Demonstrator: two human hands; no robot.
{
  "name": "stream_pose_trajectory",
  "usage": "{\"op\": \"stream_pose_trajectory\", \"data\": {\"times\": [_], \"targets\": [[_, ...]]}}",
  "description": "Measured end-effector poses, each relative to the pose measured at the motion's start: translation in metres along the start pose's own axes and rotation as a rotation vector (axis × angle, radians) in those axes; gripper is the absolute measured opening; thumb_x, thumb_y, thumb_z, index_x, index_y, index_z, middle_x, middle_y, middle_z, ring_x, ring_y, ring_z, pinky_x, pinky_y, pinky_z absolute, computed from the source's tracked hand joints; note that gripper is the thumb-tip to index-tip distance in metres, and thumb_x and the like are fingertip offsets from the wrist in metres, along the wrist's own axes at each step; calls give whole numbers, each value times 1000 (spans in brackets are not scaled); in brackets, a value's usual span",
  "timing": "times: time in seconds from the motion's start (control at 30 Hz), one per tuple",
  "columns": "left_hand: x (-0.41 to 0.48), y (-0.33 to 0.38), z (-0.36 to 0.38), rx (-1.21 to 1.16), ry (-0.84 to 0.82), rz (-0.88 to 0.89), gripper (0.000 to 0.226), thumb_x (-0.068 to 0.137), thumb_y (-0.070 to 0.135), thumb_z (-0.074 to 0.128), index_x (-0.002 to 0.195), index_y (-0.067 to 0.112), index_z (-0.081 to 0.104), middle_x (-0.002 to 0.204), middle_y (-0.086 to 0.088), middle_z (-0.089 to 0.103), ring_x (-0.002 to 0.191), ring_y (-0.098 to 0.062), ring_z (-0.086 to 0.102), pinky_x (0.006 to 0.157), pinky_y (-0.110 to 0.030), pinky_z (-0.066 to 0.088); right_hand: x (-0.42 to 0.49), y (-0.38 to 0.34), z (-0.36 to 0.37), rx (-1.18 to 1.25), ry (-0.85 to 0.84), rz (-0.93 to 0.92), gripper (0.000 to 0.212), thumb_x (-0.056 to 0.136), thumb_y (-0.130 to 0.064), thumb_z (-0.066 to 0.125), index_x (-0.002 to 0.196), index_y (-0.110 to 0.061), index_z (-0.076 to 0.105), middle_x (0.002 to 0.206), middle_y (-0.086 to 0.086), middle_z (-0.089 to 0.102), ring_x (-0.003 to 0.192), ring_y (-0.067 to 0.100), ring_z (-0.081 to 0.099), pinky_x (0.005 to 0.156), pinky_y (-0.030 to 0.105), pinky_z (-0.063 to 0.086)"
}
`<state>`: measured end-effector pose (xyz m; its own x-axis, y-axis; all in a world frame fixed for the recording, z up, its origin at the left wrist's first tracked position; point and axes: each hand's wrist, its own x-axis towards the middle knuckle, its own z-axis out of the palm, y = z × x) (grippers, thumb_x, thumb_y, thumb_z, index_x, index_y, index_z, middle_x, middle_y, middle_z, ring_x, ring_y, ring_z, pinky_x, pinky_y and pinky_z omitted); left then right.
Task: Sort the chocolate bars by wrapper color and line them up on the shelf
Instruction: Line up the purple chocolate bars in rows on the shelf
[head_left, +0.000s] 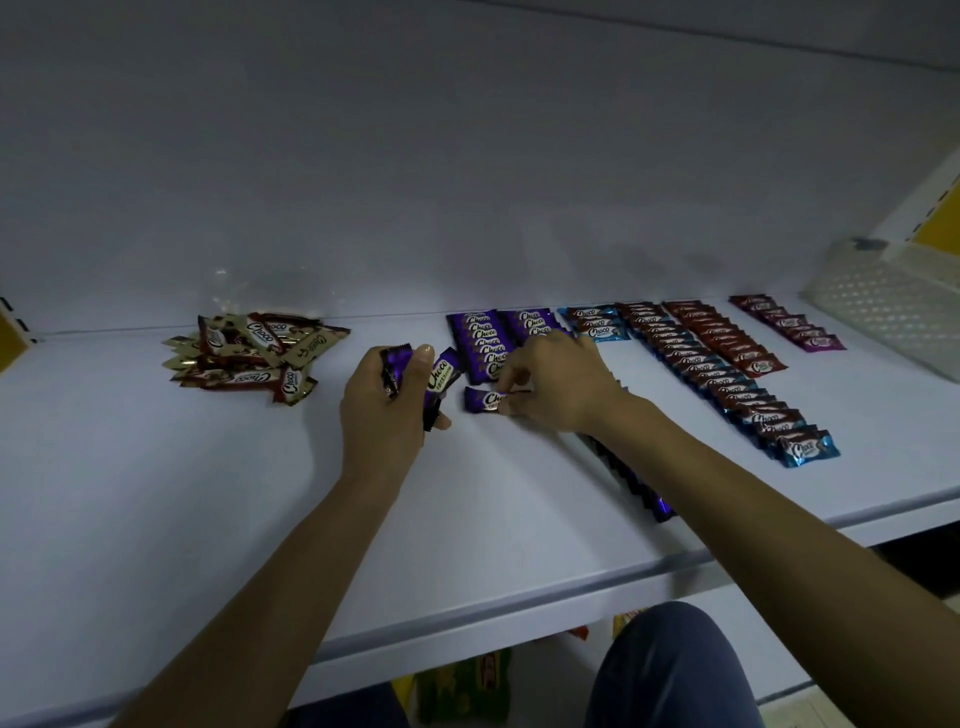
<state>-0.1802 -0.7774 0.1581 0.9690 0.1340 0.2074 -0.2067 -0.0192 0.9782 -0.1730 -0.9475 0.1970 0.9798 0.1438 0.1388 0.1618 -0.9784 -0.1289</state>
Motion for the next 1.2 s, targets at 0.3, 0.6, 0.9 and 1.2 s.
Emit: {"op": "stream_pose_trajectory", "data": {"times": [0.3, 0.6, 0.9, 1.2], "targets": [[2, 1, 0, 40, 8, 15, 28, 95, 33, 55, 87, 7, 55, 64, -11, 63, 36, -5, 53, 40, -13, 36, 10, 2, 9, -135, 151, -19, 22, 86, -32, 62, 106, -23, 64, 111, -2, 59, 112, 21, 44, 94, 33, 26], [-1, 6, 1, 78, -81, 56, 31, 91, 24, 63, 79, -2, 52, 52, -9, 56, 34, -8, 50, 37, -14, 34, -19, -20, -2, 985, 150, 120, 9, 94, -16, 57, 93, -14, 66, 77, 3, 66, 62, 5, 62, 65, 24, 51], [-1, 1, 0, 9, -14, -30, 35, 101, 33, 44, 73, 14, 50, 55, 3, 60, 41, -13, 57, 41, -18, 41, -30, 6, -7, 574, -63, 186, 11, 81, -12, 72, 80, -17, 63, 79, 3, 67, 72, 14, 60, 70, 25, 46], [-3, 4, 0, -114, -79, -118, 20, 95, 6, 40, 88, 23, 48, 72, 0, 59, 54, -15, 61, 40, -18, 35, -29, 8, -2, 160, -64, 38, 25, 83, -34, 69, 106, -24, 72, 99, -3, 68, 95, 14, 60, 74, 22, 38]]}}
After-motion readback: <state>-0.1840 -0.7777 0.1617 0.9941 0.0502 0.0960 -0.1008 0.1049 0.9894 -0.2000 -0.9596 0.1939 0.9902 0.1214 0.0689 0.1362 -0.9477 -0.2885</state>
